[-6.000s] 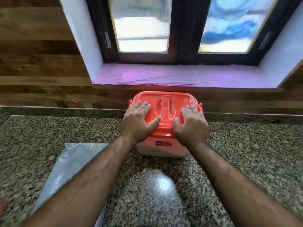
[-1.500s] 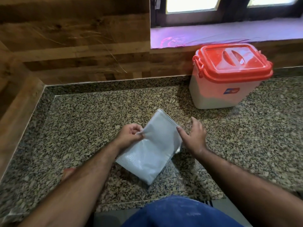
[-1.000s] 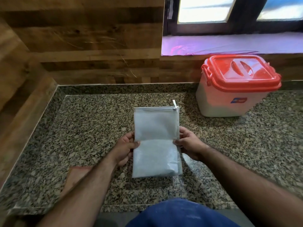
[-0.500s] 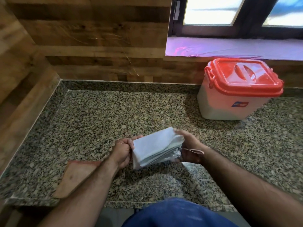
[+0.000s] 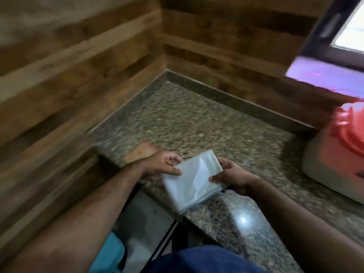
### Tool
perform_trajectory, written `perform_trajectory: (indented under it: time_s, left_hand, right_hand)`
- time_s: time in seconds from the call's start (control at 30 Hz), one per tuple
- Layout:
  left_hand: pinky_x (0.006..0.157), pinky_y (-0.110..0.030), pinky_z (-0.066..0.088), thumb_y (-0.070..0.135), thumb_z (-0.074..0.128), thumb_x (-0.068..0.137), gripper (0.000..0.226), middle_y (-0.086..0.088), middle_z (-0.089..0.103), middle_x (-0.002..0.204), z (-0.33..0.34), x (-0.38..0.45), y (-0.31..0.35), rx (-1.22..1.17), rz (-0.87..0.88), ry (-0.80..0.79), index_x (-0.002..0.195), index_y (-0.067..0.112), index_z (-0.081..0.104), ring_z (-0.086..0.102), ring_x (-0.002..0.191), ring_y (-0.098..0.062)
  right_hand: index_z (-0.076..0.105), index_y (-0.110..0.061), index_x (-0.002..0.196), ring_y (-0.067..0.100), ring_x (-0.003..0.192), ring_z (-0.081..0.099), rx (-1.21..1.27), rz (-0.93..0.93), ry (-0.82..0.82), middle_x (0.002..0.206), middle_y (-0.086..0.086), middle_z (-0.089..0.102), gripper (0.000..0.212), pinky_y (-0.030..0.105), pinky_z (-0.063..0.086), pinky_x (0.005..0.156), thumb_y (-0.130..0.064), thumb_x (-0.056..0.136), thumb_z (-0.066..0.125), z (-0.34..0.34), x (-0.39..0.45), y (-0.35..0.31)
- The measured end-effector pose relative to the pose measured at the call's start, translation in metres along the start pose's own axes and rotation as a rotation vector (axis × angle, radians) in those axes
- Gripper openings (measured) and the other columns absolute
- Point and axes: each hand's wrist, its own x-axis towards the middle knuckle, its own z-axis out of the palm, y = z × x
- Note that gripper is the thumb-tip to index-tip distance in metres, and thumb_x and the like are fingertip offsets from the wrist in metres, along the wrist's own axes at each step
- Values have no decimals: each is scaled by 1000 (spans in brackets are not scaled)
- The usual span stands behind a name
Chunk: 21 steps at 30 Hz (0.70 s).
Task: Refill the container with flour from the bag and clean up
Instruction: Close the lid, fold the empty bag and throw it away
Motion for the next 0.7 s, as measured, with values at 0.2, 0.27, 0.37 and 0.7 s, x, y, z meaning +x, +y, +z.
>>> perform_trajectory:
  time_s: [0.2,0.27,0.37,0.7]
  left_hand:
    - [94,-34,62,24,101,73,49,7,81,115,20,-125,-70,5,-163,339,114,24,73,76,107,-13]
    - [94,-39,63,18,100,73,46,3,82,113,34,-172,-99,-150,-173,502,111,22,73,77,104,-15]
    - [90,-40,64,7,93,83,39,1,83,109,60,-240,-140,-320,-229,702,114,18,72,78,99,-17]
    - [91,-45,61,16,89,87,32,0,78,108,98,-380,-299,-319,-553,1026,110,25,69,76,99,-24]
  right_hand:
    - [72,-17,131,37,109,76,-303,-74,-261,120,15,78,61,56,62,91,3,74,85,110,53,-14]
    - [71,-4,119,30,92,77,-418,-102,-318,102,11,80,45,41,64,73,3,77,87,154,64,-9]
    - [68,-1,99,19,75,68,-532,-160,-334,83,10,72,28,28,55,58,-6,82,90,213,63,10]
    - [69,-33,89,29,104,74,-955,69,-430,104,5,78,24,43,59,98,-46,75,85,290,95,153]
